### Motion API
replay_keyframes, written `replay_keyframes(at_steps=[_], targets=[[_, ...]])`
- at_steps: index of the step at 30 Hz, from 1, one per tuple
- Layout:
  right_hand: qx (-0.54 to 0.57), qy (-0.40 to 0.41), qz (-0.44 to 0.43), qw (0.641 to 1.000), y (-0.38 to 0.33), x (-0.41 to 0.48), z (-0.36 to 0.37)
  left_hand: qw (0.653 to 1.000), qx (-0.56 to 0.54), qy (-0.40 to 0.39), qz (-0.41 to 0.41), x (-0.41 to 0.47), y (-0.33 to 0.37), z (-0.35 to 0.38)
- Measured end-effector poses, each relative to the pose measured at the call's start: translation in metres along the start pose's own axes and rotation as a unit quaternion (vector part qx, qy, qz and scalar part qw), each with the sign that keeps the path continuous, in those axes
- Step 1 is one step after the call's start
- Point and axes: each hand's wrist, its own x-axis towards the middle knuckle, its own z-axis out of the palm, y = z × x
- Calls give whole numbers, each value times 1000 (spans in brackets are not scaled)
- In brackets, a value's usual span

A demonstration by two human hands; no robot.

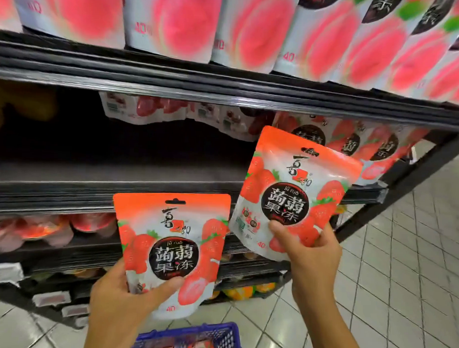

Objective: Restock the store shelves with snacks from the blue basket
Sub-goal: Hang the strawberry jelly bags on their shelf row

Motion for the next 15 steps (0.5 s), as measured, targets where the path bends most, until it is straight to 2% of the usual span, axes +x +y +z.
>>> replay_keyframes(at_steps=[15], targets=[[24,-39,3,999,-10,62,54,999,15,50,5,-8,-8,-10]])
